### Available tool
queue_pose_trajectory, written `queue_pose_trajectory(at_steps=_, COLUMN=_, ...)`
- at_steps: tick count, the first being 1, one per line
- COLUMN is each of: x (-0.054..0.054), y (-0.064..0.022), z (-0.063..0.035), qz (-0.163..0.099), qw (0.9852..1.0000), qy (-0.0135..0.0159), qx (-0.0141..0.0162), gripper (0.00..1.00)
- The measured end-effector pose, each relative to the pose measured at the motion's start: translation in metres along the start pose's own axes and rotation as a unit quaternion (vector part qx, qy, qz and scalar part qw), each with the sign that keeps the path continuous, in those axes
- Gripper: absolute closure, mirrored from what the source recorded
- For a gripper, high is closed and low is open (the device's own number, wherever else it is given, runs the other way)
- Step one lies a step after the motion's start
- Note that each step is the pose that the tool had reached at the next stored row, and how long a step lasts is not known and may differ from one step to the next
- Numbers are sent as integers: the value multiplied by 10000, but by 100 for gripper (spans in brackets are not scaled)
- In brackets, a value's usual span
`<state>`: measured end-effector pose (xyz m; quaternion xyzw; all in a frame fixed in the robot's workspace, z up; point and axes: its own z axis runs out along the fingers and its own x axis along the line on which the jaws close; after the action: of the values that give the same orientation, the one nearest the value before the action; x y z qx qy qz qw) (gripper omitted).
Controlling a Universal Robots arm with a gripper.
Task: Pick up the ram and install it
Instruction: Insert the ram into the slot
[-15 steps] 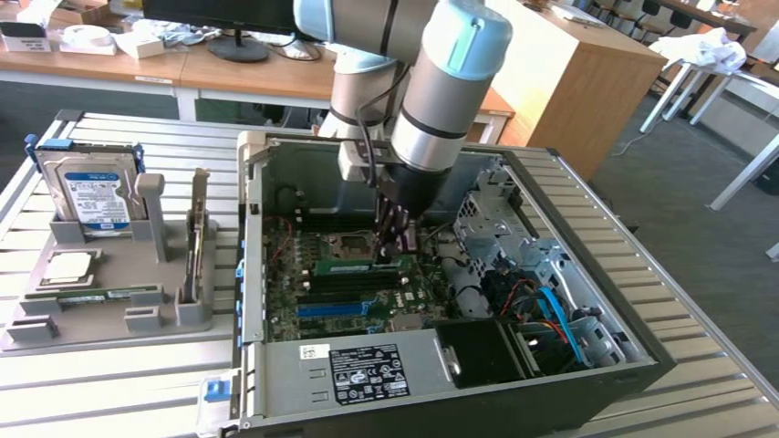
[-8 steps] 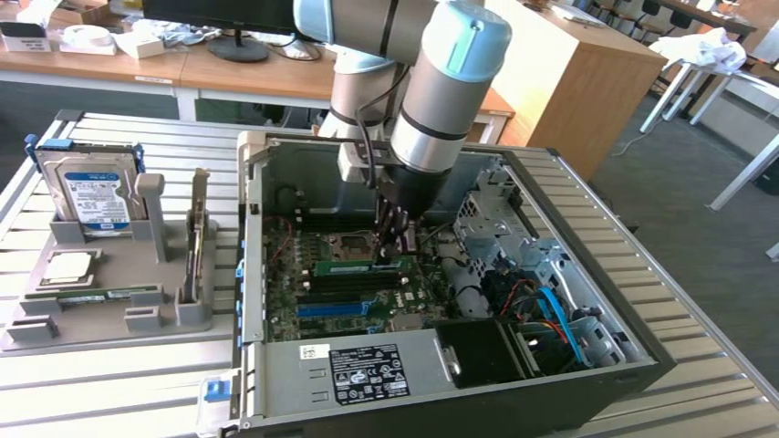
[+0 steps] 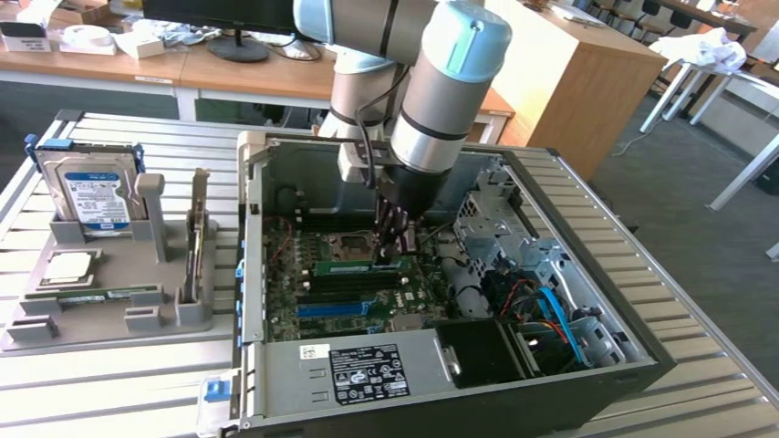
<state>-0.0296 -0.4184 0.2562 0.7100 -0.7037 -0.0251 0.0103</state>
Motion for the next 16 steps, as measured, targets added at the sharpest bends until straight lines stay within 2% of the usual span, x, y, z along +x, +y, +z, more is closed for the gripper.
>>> queue_pose_trajectory(at_steps=7, x=14, y=0, z=1, qz=3, qw=10000, qy=2, qx=0, gripper=89)
queue_pose_trajectory(at_steps=16, x=15, y=-4, z=82, qz=3, qw=10000, qy=1, qx=0, gripper=89)
